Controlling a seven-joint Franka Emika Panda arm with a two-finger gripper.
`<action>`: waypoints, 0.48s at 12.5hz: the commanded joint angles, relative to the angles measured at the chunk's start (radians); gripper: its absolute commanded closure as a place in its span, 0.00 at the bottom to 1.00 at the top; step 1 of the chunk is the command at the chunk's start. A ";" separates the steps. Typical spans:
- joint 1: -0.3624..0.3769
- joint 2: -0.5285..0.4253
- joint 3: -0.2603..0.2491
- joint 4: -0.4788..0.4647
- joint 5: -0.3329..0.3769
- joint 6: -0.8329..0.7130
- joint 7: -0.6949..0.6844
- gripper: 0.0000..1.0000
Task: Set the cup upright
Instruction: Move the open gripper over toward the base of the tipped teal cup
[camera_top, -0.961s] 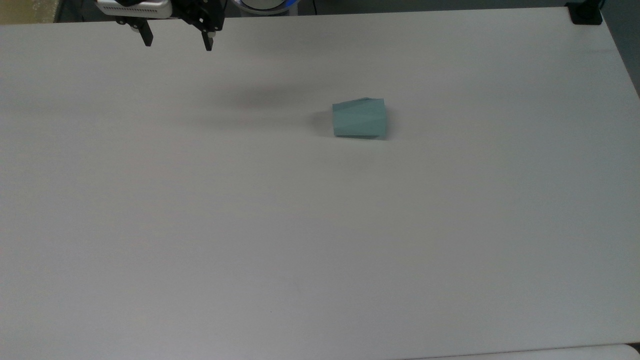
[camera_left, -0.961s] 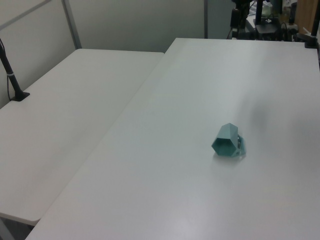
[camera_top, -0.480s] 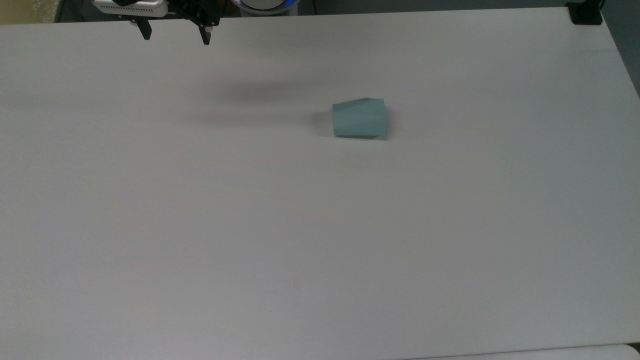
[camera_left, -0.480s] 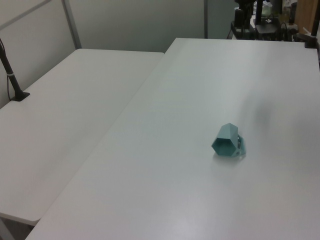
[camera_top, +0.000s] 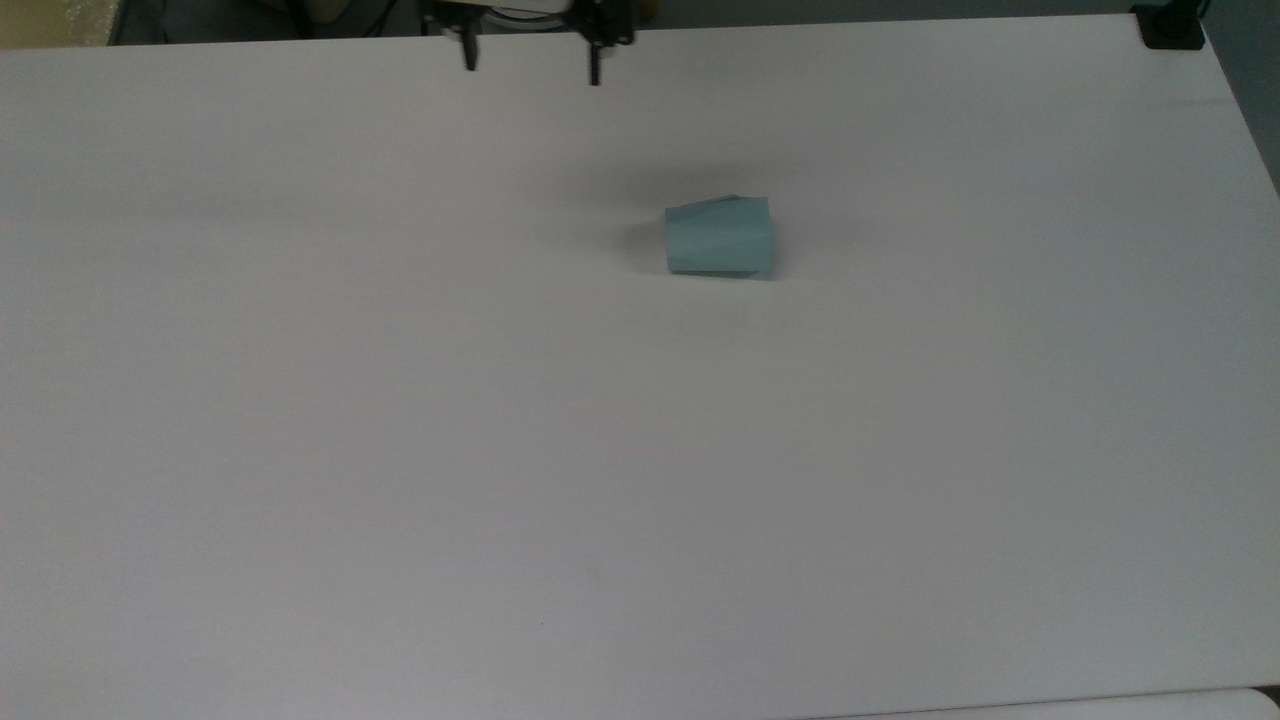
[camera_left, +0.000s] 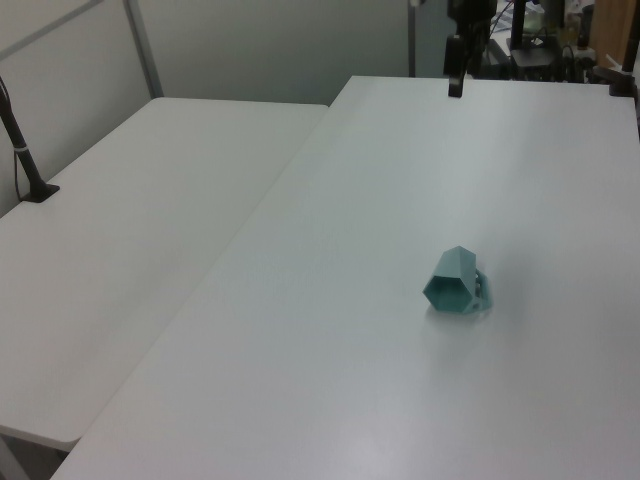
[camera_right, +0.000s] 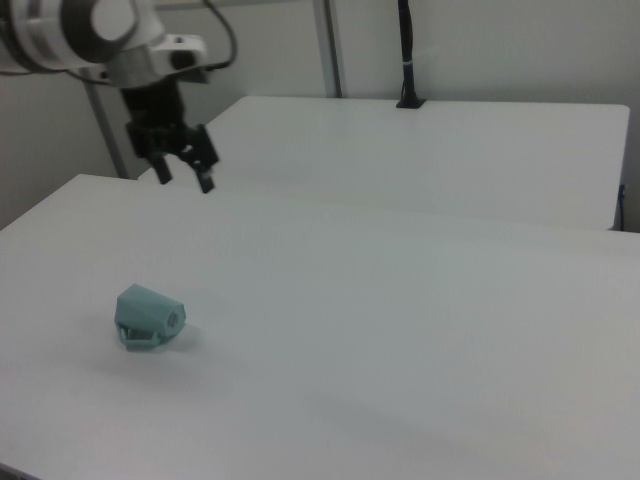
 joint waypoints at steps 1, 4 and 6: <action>0.177 0.147 0.001 0.092 -0.143 0.000 0.214 0.00; 0.282 0.282 0.001 0.174 -0.271 -0.011 0.378 0.00; 0.332 0.319 0.001 0.195 -0.327 -0.012 0.443 0.00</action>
